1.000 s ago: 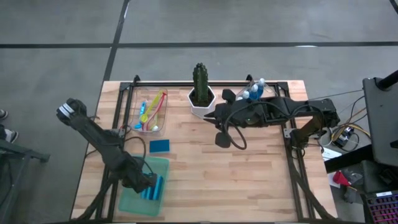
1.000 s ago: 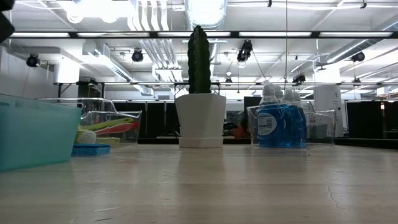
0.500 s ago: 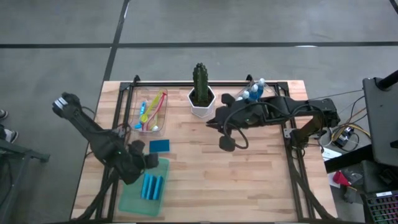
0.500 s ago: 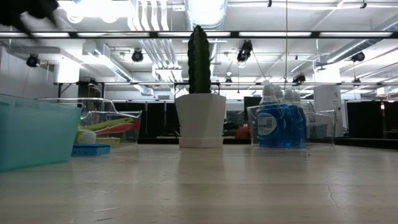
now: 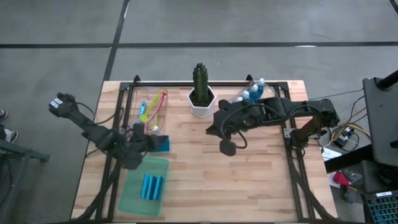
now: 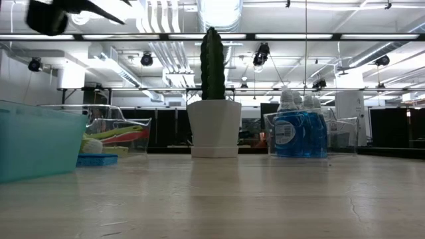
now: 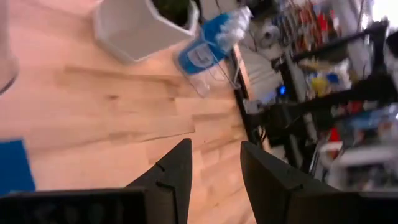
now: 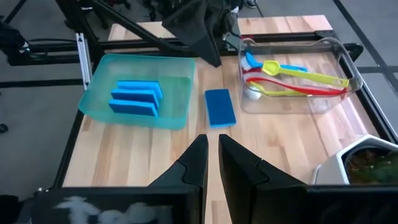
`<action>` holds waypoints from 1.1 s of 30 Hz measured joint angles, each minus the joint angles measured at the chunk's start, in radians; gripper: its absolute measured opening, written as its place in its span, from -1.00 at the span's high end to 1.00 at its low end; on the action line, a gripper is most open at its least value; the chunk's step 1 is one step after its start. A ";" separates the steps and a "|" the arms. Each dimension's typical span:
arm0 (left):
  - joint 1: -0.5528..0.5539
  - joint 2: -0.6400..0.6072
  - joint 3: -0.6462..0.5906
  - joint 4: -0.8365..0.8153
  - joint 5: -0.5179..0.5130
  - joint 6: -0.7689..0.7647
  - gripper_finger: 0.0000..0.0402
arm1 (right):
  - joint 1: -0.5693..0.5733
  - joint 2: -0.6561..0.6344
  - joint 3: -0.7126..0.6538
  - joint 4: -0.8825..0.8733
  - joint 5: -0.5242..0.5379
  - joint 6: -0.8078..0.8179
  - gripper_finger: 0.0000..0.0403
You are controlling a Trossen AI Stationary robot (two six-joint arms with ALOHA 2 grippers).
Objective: Pick & Place Kitchen Sink Supplies
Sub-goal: Put the sponge into the green bin
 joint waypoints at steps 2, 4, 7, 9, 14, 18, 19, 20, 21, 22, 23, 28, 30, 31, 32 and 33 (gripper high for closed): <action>0.053 0.002 0.000 0.063 0.085 0.155 0.36 | 0.000 0.000 0.000 0.000 0.000 0.000 0.84; 0.117 0.014 0.000 0.113 0.199 0.285 0.36 | 0.000 0.000 -0.001 -0.002 0.000 0.000 0.84; 0.206 0.041 0.010 0.134 0.355 0.443 0.37 | 0.000 0.000 -0.002 -0.002 0.000 -0.001 0.84; 0.259 0.069 0.022 0.121 0.453 0.534 0.37 | 0.000 0.000 -0.002 -0.002 0.001 0.000 0.84; 0.347 0.152 0.063 0.057 0.654 0.722 0.35 | 0.000 0.000 -0.002 -0.003 0.001 0.017 0.84; 0.388 0.230 0.095 -0.011 0.745 0.844 0.24 | -0.002 0.000 -0.003 0.000 0.017 0.061 0.83; 0.398 0.248 0.101 -0.035 0.763 0.877 0.20 | -0.002 0.000 -0.003 0.000 0.032 0.070 0.83; 0.408 0.264 0.108 -0.071 0.774 0.900 0.16 | -0.002 0.000 -0.003 0.000 0.045 0.080 0.83; 0.420 0.281 0.116 -0.113 0.792 0.905 0.12 | -0.002 0.000 -0.003 0.000 0.059 0.087 0.83; 0.434 0.298 0.122 -0.158 0.814 0.906 0.08 | -0.002 0.000 -0.003 0.000 0.074 0.094 0.83; 0.445 0.314 0.126 -0.199 0.835 0.917 0.06 | -0.002 0.000 -0.003 0.000 0.092 0.107 0.83; 0.467 0.369 0.132 -0.347 0.850 1.105 0.05 | -0.003 0.000 -0.003 0.002 0.204 0.201 0.83; 0.476 0.385 0.129 -0.347 0.849 1.158 0.07 | -0.003 0.000 -0.003 0.005 0.244 0.240 0.83; 0.479 0.392 0.129 -0.347 0.847 1.176 0.08 | -0.003 0.000 -0.003 0.006 0.263 0.261 0.83; 0.479 0.399 0.129 -0.346 0.845 1.198 0.09 | -0.002 0.000 -0.003 0.007 0.278 0.283 0.83; 0.478 0.407 0.129 -0.340 0.844 1.227 0.11 | -0.002 0.000 -0.003 0.008 0.290 0.304 0.83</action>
